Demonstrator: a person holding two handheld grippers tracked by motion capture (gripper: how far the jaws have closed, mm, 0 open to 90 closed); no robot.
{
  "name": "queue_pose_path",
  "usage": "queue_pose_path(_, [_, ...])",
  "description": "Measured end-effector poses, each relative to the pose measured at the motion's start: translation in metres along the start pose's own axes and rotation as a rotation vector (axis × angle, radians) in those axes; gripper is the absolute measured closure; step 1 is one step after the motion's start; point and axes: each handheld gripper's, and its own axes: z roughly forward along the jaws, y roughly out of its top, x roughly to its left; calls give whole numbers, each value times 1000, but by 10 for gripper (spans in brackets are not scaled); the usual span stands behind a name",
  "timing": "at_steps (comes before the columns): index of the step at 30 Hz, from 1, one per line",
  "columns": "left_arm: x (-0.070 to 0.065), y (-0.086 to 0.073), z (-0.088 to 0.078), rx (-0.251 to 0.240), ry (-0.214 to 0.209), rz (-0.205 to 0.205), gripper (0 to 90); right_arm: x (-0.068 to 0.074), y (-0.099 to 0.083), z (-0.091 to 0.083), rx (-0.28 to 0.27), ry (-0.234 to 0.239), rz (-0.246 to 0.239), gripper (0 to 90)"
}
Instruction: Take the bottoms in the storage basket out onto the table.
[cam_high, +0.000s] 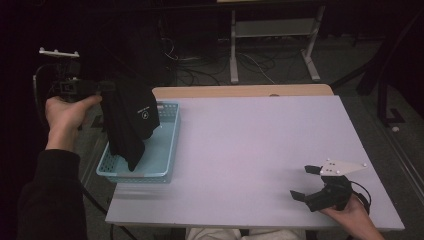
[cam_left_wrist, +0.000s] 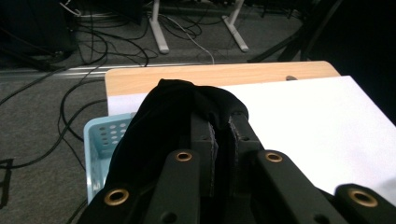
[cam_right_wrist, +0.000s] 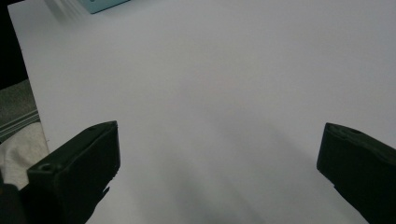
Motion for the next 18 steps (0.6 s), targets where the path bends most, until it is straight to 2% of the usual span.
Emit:
queue_pose_path(5, [-12, 8, -4, 7, -23, 40, 836, 0, 0, -1, -5, -3, 1, 0])
queue_pose_path(14, [-36, 20, -4, 10, -89, 99, 837, -1, 0, -2, -11, -4, -1, 0])
queue_pose_path(18, [-46, 26, -4, 5, -113, 114, 837, -1, 0, -3, -13, -6, 0, 0])
